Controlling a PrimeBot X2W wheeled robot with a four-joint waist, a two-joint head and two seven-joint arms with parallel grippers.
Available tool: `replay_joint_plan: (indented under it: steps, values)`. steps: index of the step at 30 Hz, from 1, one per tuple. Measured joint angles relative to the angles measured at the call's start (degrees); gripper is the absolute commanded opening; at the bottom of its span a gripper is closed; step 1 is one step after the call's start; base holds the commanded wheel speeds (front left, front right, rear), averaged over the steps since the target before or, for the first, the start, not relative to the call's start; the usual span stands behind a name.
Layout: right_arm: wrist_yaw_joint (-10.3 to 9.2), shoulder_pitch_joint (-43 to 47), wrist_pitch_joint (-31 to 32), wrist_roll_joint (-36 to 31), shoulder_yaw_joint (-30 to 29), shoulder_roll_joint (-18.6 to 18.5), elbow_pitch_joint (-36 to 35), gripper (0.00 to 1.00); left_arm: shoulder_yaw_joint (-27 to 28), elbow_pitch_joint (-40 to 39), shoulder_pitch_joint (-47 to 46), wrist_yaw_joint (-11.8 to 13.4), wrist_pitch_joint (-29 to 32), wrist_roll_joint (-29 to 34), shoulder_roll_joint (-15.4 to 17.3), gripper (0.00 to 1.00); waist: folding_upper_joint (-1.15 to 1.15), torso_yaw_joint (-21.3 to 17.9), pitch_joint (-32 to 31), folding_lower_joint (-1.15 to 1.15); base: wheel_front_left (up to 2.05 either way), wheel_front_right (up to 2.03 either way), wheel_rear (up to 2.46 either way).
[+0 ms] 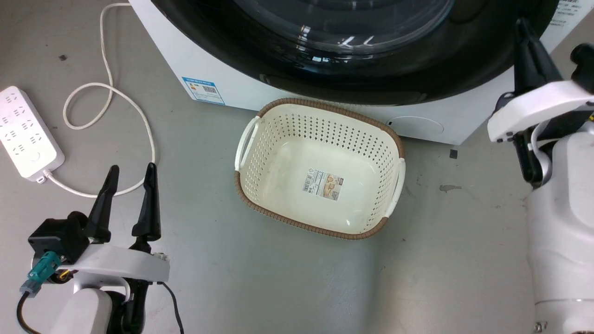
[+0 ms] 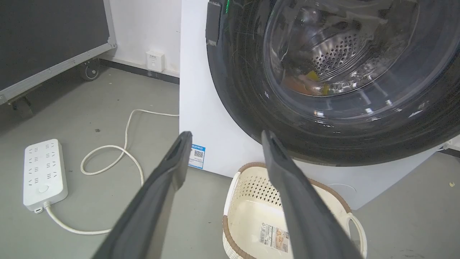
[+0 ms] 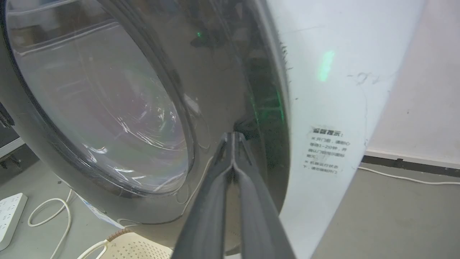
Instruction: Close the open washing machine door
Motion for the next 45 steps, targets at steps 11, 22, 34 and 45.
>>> replay_joint_plan:
  steps: [11, 22, 34, 45]
  values:
    - [-0.01, -1.3, -2.8, 1.8, 1.4, 0.0, 2.4, 0.00, 0.9, 1.9, -0.2, -0.8, 0.0, 1.0, -0.8, 1.00, 0.00, -1.4, -2.7, 0.00, 0.00, 0.00, 0.00]
    - [-0.01, 13.6, -4.0, 7.5, 4.0, 0.0, -10.7, 0.00, 2.4, 2.2, 4.3, 0.1, 0.0, 2.9, -2.0, 1.00, 0.00, -6.3, -12.4, -0.02, 0.00, 0.00, 0.00]
    - [-0.02, 37.9, -3.2, 14.9, 7.1, -0.1, -20.3, 0.00, 0.3, 1.6, 7.7, 1.7, 0.9, 4.1, -3.0, 1.00, 0.00, -10.6, -21.6, -0.02, 0.00, 0.00, 0.00]
    - [-0.02, 46.9, 0.1, 15.6, 11.6, -0.1, -23.4, 0.00, -2.9, 1.8, 8.6, 2.0, 1.8, 6.5, -2.7, 1.00, 0.00, -8.9, -22.9, -0.01, 0.00, 0.00, 0.00]
